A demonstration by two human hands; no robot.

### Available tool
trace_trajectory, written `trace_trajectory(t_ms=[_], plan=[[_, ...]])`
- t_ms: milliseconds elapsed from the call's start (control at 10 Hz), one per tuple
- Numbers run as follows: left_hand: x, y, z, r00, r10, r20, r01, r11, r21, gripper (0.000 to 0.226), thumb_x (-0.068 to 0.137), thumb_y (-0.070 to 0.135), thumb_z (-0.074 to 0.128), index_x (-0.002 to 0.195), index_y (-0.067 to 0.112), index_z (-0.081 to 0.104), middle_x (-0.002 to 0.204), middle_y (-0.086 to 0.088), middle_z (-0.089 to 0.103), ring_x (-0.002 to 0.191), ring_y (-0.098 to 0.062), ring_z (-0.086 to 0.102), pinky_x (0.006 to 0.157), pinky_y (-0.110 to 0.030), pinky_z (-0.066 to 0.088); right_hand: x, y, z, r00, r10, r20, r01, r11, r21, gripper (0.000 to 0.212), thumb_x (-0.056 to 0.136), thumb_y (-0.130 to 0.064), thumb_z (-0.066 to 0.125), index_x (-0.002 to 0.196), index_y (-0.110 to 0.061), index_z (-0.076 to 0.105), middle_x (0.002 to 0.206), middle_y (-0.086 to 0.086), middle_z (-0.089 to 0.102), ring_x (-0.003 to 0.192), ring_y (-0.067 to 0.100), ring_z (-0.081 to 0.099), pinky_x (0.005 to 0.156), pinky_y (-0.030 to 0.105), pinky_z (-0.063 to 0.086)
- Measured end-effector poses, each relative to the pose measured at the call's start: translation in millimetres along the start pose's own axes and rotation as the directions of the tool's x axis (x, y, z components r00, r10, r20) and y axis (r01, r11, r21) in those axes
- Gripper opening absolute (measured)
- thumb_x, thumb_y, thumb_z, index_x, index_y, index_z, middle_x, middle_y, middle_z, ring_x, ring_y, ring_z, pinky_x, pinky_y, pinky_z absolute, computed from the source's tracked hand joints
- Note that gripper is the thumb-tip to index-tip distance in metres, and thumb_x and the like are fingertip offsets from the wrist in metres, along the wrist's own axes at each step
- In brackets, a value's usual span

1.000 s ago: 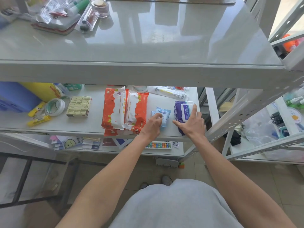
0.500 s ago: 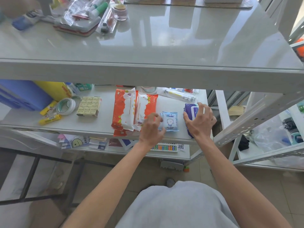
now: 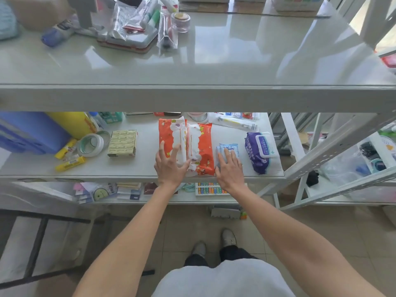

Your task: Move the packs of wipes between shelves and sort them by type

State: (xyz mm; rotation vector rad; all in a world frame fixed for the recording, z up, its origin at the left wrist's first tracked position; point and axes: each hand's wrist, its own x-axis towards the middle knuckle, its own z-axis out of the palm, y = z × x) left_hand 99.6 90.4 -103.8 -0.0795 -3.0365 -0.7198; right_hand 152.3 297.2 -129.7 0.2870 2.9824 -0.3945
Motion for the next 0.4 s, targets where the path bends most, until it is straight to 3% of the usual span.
trace_trajectory(t_ms=[100, 200, 300, 400], plan=[[-2.7, 1.2, -7.2, 0.998, -0.012, 0.058, 0.01, 0.999, 0.038, 0.067, 0.086, 0.059, 0.068, 0.145, 0.036, 0.046, 0.167, -0.014, 0.019, 0.146, -0.042, 0.032, 0.109, -0.06, 0.038, -5.1, -3.1, -7.7, 1.0, 0.021, 0.011, -0.021, 1.0, -0.001, 0.069, 0.107, -0.034, 0.042, 0.167, -0.025, 0.009, 0.174, 0.009, 0.012, 0.161, 0.032, 0.008, 0.13, 0.048, 0.012], [-2.7, 3.6, -24.5, 0.987, -0.019, 0.161, 0.003, 0.995, 0.098, 0.07, 0.087, 0.066, 0.062, 0.147, 0.038, 0.042, 0.167, -0.013, 0.017, 0.148, -0.041, 0.027, 0.112, -0.06, 0.032, -17.9, -4.6, -20.5, 0.996, 0.08, 0.031, -0.08, 0.997, 0.021, 0.06, 0.106, -0.032, 0.043, 0.162, -0.021, 0.026, 0.171, 0.011, 0.022, 0.159, 0.032, 0.015, 0.128, 0.047, 0.018], [0.0, 12.9, -49.2, 0.965, -0.041, 0.26, 0.003, 0.989, 0.145, 0.069, 0.09, 0.064, 0.058, 0.149, 0.034, 0.041, 0.166, -0.012, 0.02, 0.15, -0.038, 0.025, 0.115, -0.058, 0.028, -30.6, -6.2, -44.2, 0.992, 0.119, 0.036, -0.12, 0.991, 0.05, 0.054, 0.103, -0.027, 0.048, 0.155, -0.015, 0.04, 0.163, 0.014, 0.036, 0.151, 0.033, 0.033, 0.121, 0.047, 0.031], [-2.2, 33.1, -76.6, 0.94, -0.022, 0.341, -0.04, 0.984, 0.176, 0.065, 0.094, 0.051, 0.057, 0.152, 0.024, 0.042, 0.158, -0.011, 0.035, 0.144, -0.033, 0.036, 0.113, -0.053, 0.033, -31.5, -11.4, -75.0, 0.987, 0.138, 0.082, -0.145, 0.985, 0.089, 0.051, 0.1, -0.026, 0.05, 0.149, -0.011, 0.048, 0.148, 0.016, 0.052, 0.134, 0.035, 0.05, 0.111, 0.046, 0.041]])
